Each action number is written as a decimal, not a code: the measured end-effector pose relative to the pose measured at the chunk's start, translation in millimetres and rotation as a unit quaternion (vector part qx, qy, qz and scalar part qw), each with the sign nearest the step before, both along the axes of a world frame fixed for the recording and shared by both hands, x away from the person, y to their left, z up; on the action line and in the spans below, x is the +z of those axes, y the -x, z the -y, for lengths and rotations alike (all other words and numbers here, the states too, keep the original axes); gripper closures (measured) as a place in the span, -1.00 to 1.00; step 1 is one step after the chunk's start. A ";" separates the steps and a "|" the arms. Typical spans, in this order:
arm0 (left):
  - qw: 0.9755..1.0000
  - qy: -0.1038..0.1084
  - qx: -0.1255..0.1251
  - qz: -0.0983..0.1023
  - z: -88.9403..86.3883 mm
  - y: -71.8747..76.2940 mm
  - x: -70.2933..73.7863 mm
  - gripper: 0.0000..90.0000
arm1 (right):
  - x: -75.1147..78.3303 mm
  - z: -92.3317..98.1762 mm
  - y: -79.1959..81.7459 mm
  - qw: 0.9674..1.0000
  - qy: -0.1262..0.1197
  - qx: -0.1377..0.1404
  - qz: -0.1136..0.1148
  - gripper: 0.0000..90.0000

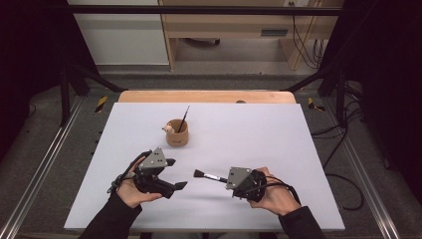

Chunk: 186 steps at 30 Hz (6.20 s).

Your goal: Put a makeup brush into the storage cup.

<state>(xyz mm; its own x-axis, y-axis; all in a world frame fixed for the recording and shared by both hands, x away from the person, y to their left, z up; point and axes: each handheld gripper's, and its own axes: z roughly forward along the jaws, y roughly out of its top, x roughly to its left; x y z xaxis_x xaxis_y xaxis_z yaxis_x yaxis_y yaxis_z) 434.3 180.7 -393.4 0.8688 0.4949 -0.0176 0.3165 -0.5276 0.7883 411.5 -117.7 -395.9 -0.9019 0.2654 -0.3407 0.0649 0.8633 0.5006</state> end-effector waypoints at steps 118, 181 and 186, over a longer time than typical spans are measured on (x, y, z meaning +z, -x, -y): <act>0.965 0.252 0.063 -0.046 52.0 15.1 -22.2 0.34 | -31.9 -4.8 17.9 0.949 -0.302 -0.086 -0.030 0.76; 0.970 0.234 0.069 -0.016 31.1 20.9 -7.1 0.71 | -24.6 23.4 9.7 0.920 -0.355 -0.162 -0.039 -0.29; 0.969 0.233 0.074 -0.015 24.7 19.6 -5.3 0.71 | -24.6 33.4 6.4 0.917 -0.350 -0.187 -0.033 -0.45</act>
<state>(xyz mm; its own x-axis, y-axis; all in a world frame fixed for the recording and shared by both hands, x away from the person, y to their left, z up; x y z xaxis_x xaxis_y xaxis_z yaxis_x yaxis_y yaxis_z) 414.7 155.9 -398.7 0.7842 0.5467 -0.2936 0.3882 -0.0630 0.9194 405.2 -151.1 -420.5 -0.7156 0.6937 0.0825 0.3411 0.2439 0.9078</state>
